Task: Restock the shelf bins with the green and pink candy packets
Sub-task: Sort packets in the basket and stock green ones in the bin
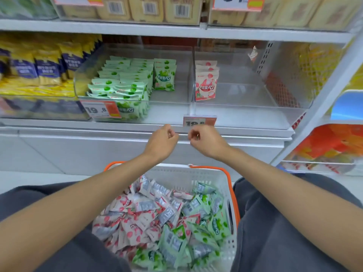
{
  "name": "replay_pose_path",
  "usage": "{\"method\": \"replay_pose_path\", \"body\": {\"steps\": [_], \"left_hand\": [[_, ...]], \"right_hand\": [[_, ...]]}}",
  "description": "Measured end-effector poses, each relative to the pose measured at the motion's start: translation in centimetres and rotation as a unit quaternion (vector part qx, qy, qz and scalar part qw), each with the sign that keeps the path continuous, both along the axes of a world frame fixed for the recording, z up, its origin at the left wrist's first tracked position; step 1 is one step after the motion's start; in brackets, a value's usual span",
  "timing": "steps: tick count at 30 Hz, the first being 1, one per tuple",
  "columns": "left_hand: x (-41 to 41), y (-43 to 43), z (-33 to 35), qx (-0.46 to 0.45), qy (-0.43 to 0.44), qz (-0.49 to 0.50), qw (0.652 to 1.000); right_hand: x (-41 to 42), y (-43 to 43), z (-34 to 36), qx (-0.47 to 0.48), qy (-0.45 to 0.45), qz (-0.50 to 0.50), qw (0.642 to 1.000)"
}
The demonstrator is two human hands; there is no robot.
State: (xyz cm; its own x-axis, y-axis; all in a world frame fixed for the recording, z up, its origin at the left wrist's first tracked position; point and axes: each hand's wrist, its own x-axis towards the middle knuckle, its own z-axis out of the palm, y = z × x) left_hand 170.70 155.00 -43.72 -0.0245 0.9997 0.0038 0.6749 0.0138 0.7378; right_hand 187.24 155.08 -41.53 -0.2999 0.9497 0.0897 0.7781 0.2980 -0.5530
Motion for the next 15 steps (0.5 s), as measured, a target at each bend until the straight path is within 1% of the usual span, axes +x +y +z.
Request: {"method": "replay_pose_path", "body": {"steps": [1,3,4,5,6,8,10,11,13,14,15], "left_hand": [[-1.5,-0.4,-1.2,-0.046,0.04,-0.009,0.998],[-5.1,-1.4,-3.7,-0.126,0.118,-0.025,0.985],[-6.9,-1.8,-4.8,-0.151,0.16,-0.035,0.975],[-8.5,-2.2,-6.0,-0.166,0.22,-0.055,0.96],[-9.7,-2.5,-6.9,-0.175,0.303,-0.092,0.932],[-11.0,-2.9,-8.7,-0.156,0.476,-0.178,0.847],[-11.3,-3.3,-10.4,-0.129,0.586,-0.242,0.763],[-11.4,-3.3,-11.3,-0.119,0.616,-0.258,0.734],[-11.6,-3.3,-12.5,-0.108,0.65,-0.274,0.7],[-11.6,-3.1,-12.7,-0.095,0.658,-0.284,0.691],[-11.5,-2.8,-12.8,-0.081,0.654,-0.292,0.693]], "right_hand": [[-0.4,-0.7,-0.8,-0.056,-0.058,0.05,0.995],[-1.0,-2.0,-2.0,-0.165,-0.161,0.139,0.963],[-1.2,-2.4,-2.4,-0.21,-0.189,0.16,0.946],[-1.4,-2.7,-2.9,-0.243,-0.205,0.168,0.933],[-1.5,-2.8,-3.3,-0.258,-0.22,0.171,0.925],[-1.9,-2.7,-4.0,-0.254,-0.247,0.173,0.919],[-2.2,-2.3,-4.5,-0.246,-0.26,0.178,0.917],[-2.3,-2.1,-4.6,-0.244,-0.264,0.178,0.916],[-2.4,-1.7,-4.6,-0.239,-0.267,0.175,0.917],[-2.5,-1.6,-4.6,-0.235,-0.267,0.173,0.918],[-2.5,-1.4,-4.6,-0.232,-0.267,0.17,0.92]]}}
